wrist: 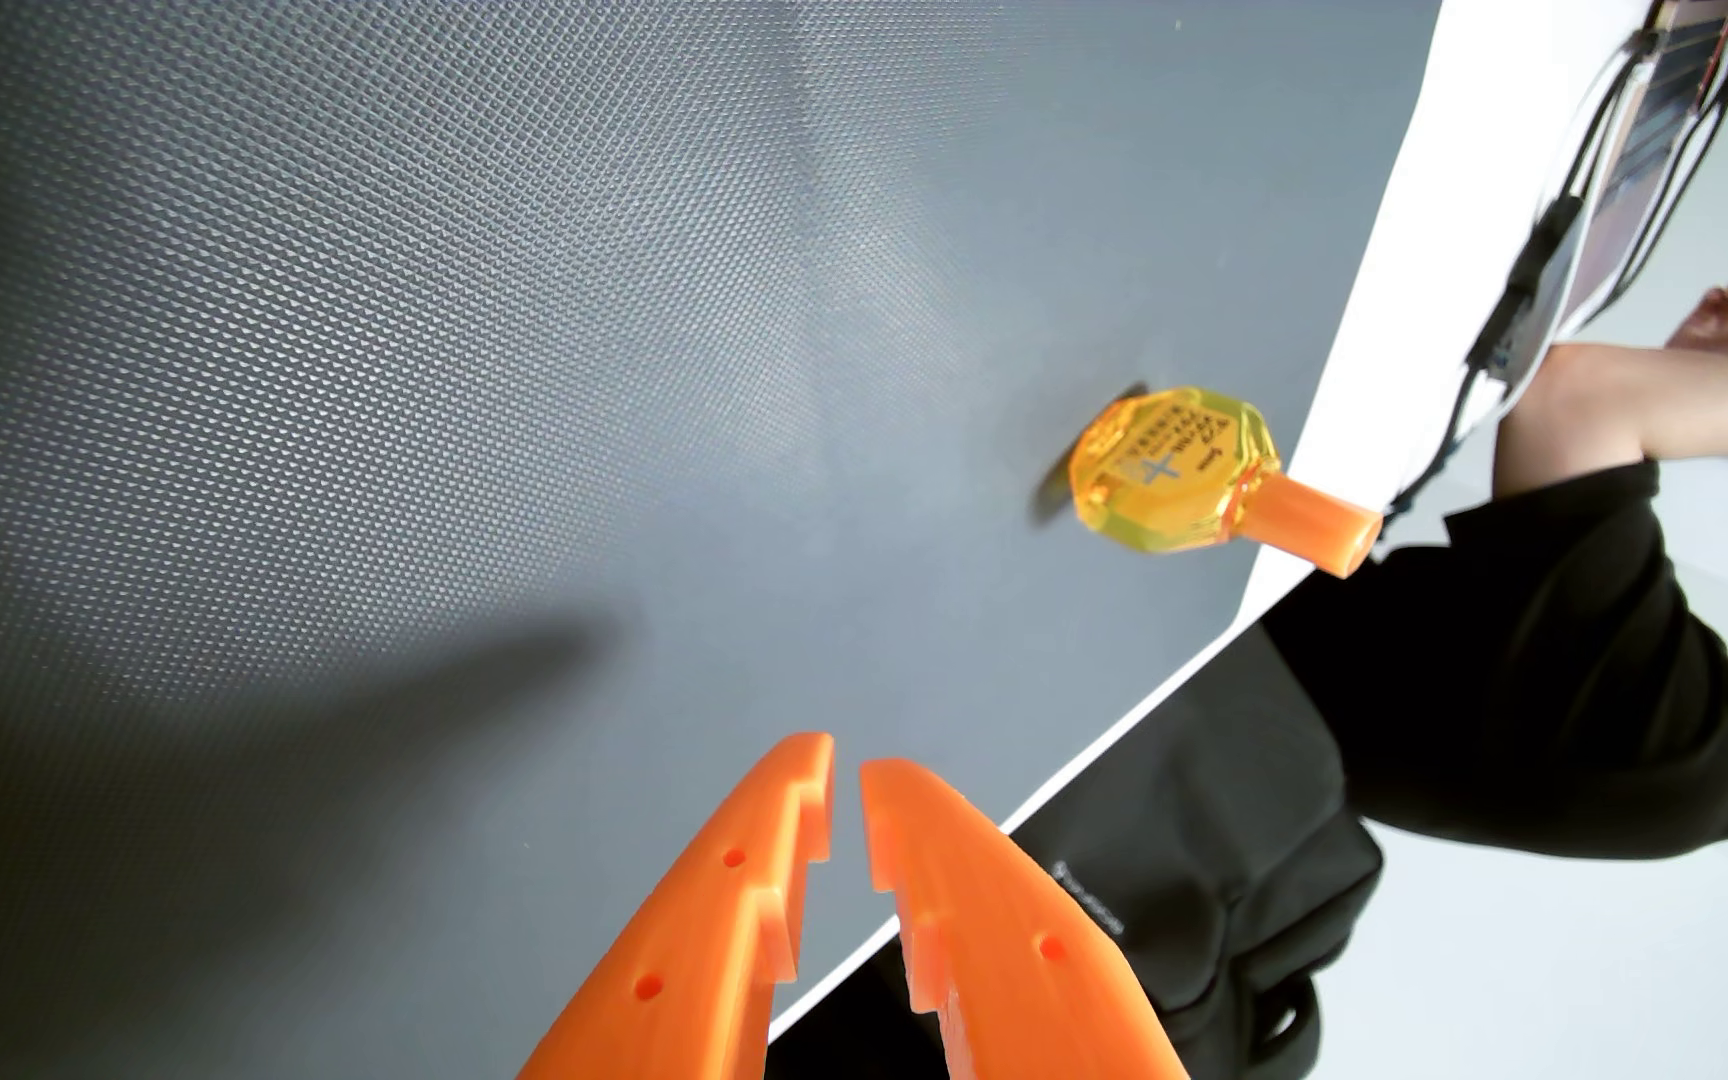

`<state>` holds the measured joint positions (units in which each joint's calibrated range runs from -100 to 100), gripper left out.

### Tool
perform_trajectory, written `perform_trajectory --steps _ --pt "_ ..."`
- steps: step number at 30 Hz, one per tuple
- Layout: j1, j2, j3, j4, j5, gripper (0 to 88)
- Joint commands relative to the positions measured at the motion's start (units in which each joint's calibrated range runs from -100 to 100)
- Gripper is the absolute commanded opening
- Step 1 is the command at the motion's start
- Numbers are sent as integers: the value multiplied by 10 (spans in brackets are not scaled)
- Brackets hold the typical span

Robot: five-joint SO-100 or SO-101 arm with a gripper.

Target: Grab the eyedrops

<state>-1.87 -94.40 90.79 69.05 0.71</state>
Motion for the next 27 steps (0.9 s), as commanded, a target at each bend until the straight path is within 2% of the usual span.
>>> perform_trajectory --steps 1,27 --pt "0 -4 -2 1 1 10" --pt "1 -4 0 -2 1 10"
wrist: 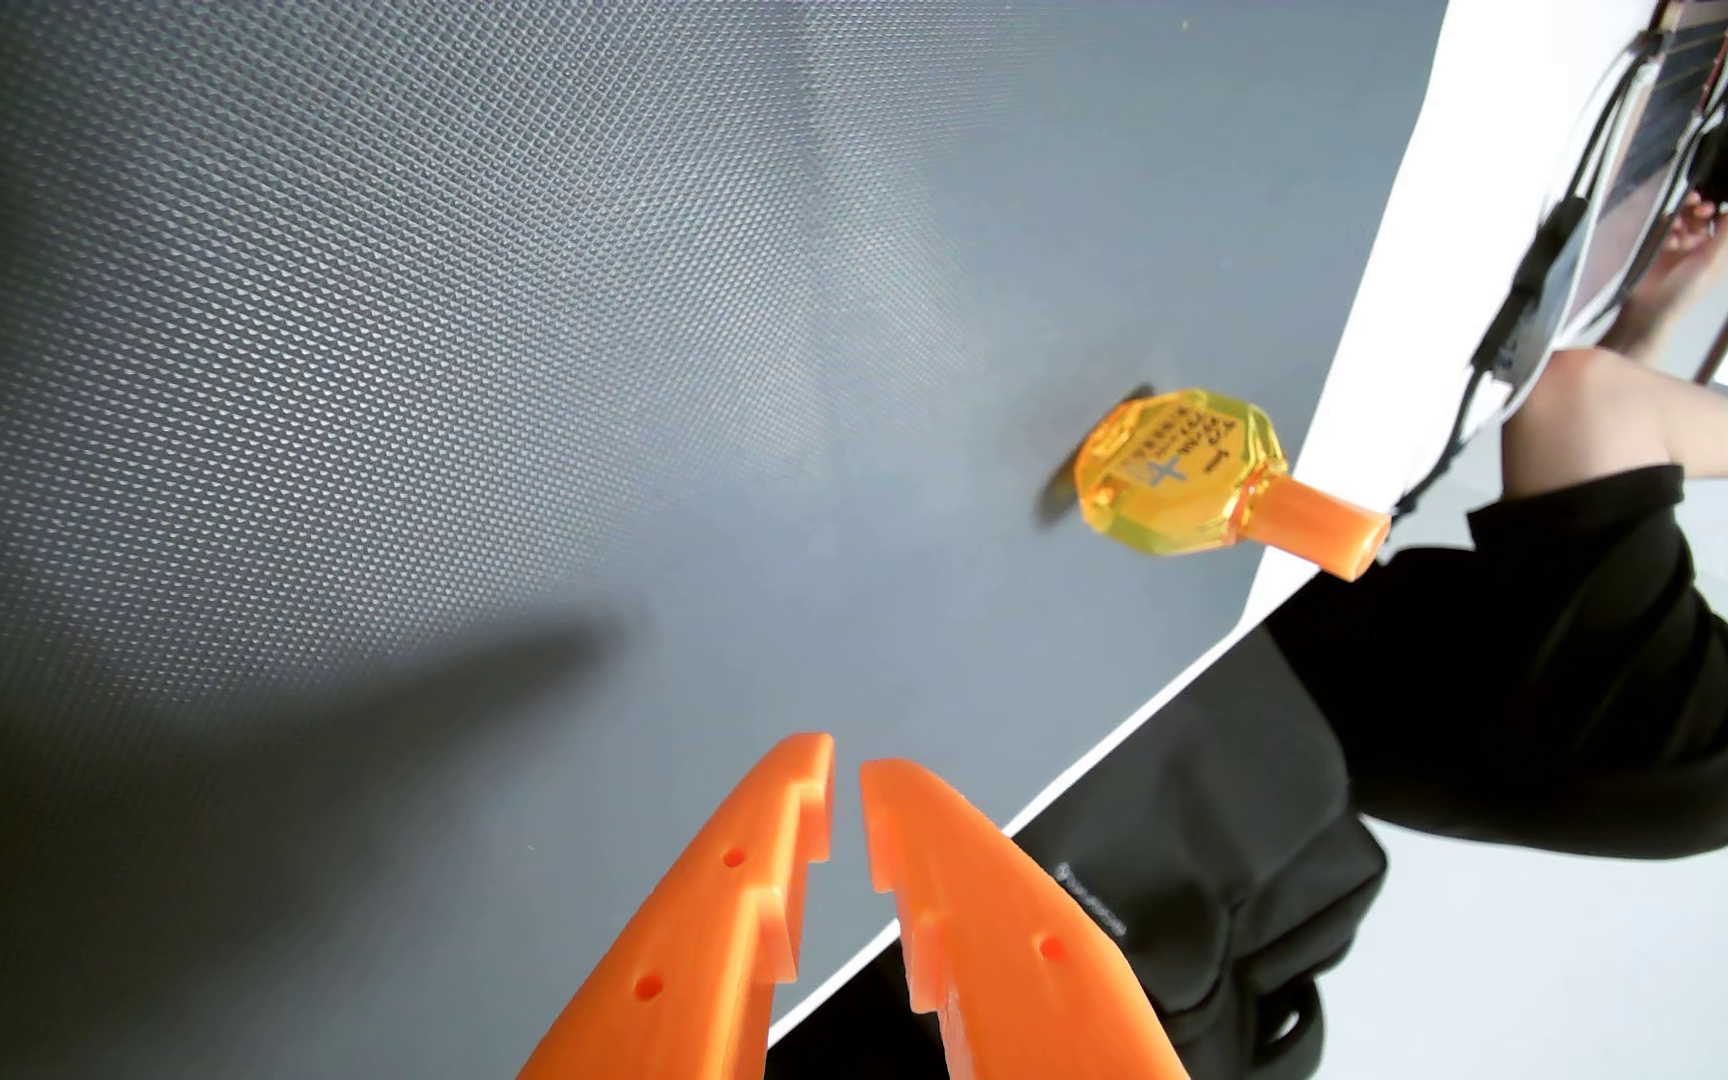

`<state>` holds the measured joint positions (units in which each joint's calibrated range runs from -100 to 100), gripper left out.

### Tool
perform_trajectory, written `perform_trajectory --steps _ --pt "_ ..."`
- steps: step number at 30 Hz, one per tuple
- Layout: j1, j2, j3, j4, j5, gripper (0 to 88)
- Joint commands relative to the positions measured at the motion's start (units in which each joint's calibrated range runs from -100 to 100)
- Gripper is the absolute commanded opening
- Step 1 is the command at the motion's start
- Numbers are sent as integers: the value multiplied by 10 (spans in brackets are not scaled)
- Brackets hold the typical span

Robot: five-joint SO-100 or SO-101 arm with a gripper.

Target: Grab the eyedrops

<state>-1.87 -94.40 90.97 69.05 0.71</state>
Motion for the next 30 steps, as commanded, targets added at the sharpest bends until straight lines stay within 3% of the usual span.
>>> perform_trajectory --steps 1,7,16,25,30 --pt "1 -4 -2 -2 1 10" --pt "1 -4 -1 -5 2 10" --pt "-5 6 -11 -128 -3 10" --pt "0 15 -118 -31 -1 11" --pt "0 114 -175 -25 -3 12"
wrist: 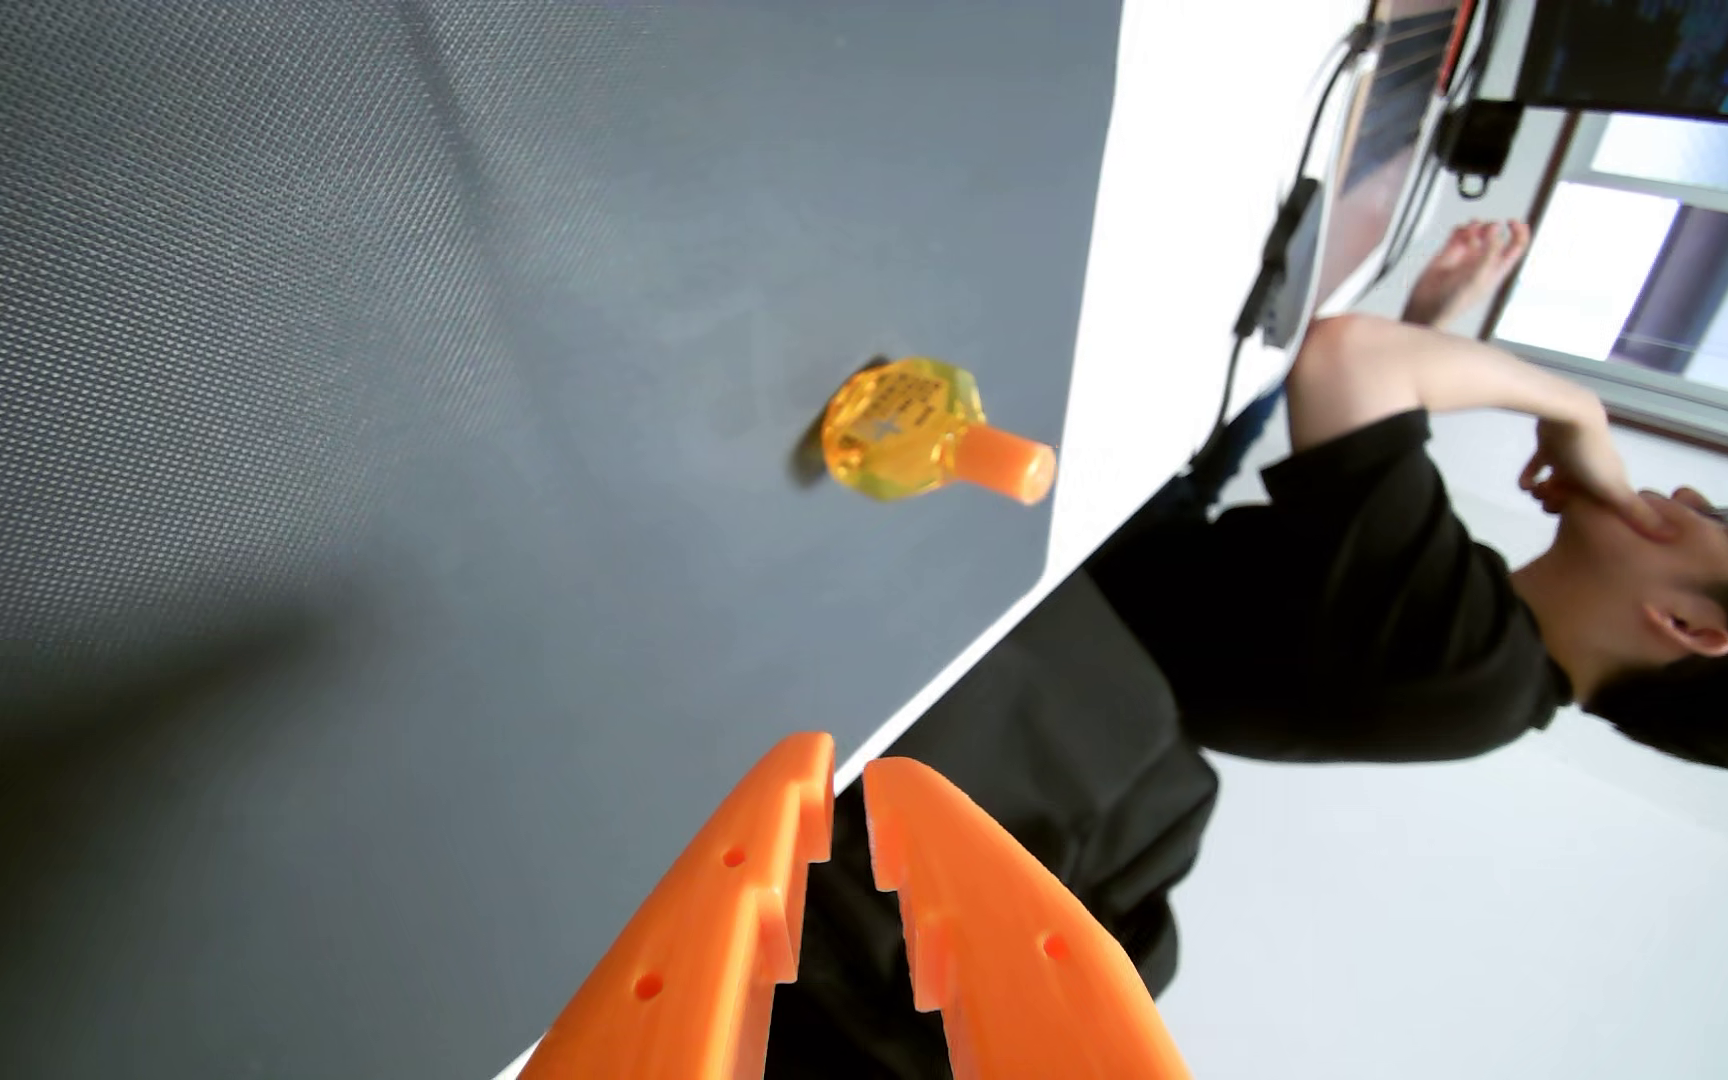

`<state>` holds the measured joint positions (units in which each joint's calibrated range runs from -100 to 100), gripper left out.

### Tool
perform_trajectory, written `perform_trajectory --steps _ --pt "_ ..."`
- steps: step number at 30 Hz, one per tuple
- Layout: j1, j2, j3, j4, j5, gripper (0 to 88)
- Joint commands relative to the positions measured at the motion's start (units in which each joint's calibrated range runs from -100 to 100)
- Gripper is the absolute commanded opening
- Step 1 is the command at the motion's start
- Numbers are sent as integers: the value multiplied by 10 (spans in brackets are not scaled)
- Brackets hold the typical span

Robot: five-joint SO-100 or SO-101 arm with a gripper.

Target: Grab the eyedrops

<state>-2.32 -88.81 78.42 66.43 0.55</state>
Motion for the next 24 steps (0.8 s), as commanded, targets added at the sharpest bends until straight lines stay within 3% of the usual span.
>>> perform_trajectory --steps 1,11,24 --pt "5 91 -68 0 -1 12" --pt "6 415 -287 3 -11 13" --pt "6 647 -548 101 -61 13"
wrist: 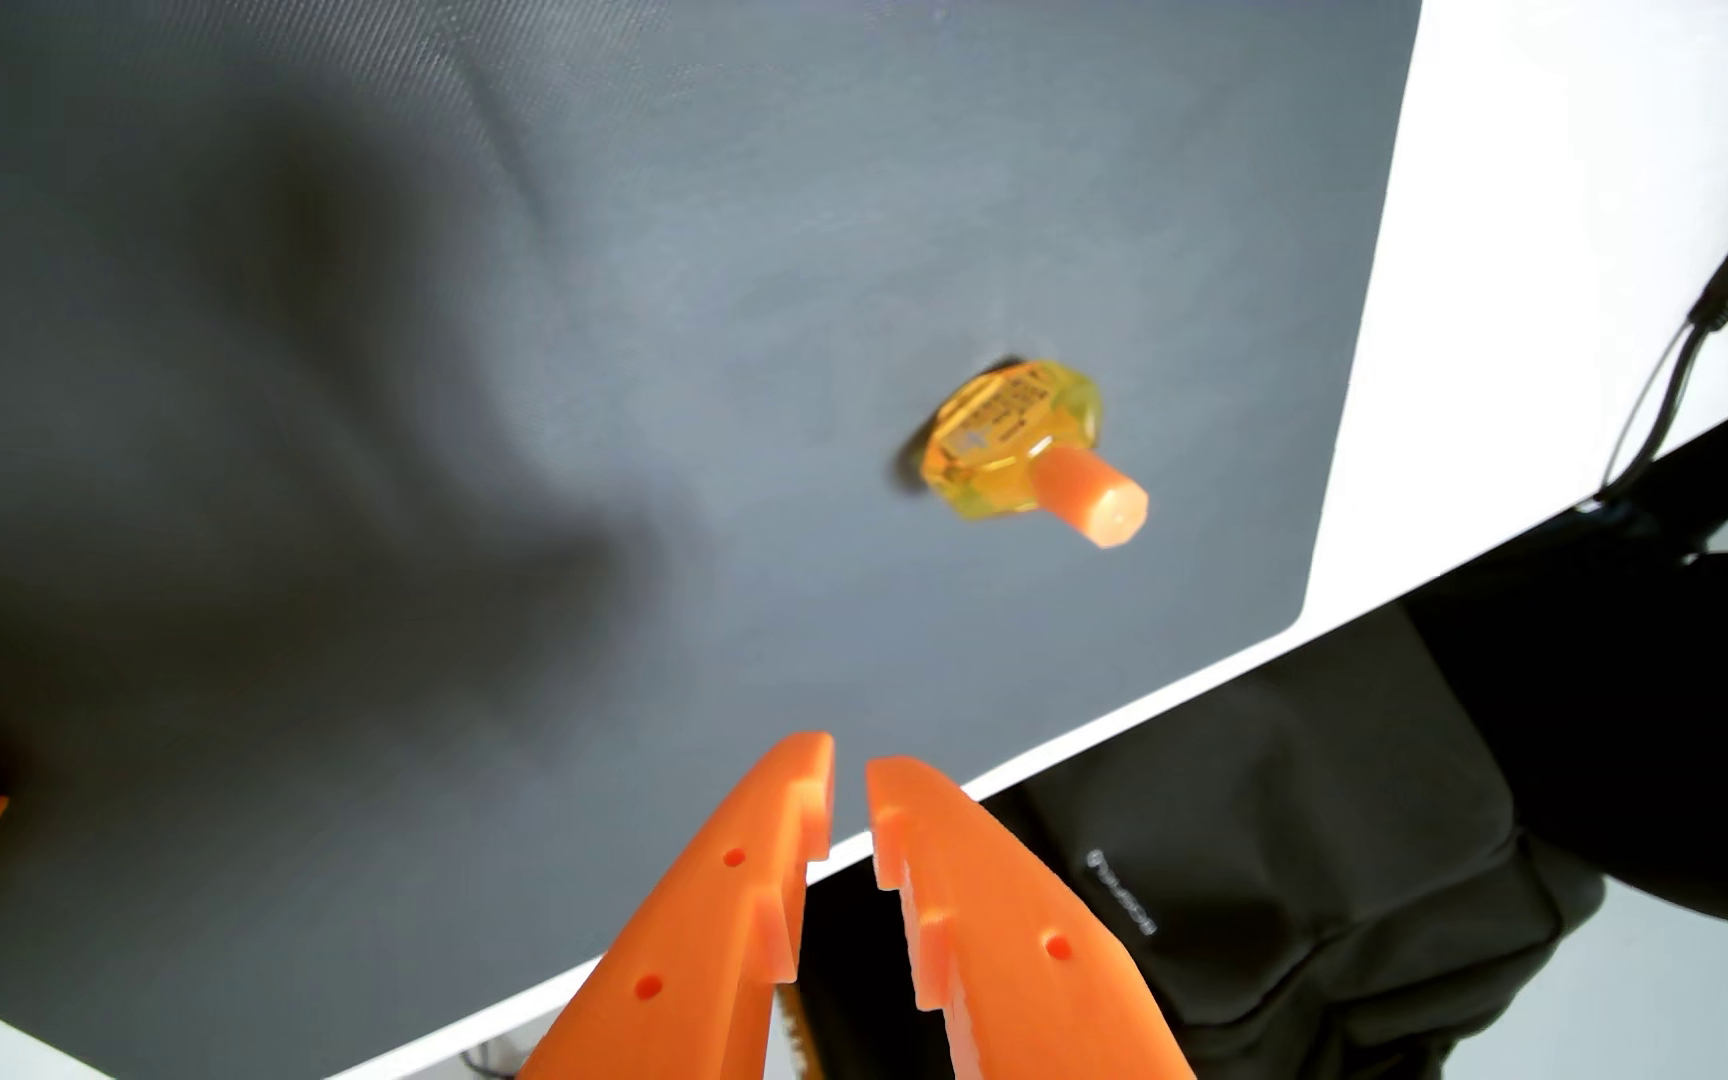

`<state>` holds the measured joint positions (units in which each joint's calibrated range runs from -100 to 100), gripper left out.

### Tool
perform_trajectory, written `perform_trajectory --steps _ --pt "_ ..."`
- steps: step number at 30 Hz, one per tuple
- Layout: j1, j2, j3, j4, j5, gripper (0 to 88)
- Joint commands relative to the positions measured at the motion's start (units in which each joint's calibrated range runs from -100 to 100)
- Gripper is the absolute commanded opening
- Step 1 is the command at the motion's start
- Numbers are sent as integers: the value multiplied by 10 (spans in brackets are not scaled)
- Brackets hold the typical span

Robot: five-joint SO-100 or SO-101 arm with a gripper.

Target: Grab the eyedrops

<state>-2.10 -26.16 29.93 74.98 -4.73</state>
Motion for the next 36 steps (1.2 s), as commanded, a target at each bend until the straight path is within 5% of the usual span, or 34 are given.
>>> perform_trajectory --steps 1,18,25,36 --pt "4 34 -77 22 -12 13" --pt "26 262 -341 110 -82 16" --pt "29 320 -393 121 -110 142" --pt "22 396 -487 232 -205 200"
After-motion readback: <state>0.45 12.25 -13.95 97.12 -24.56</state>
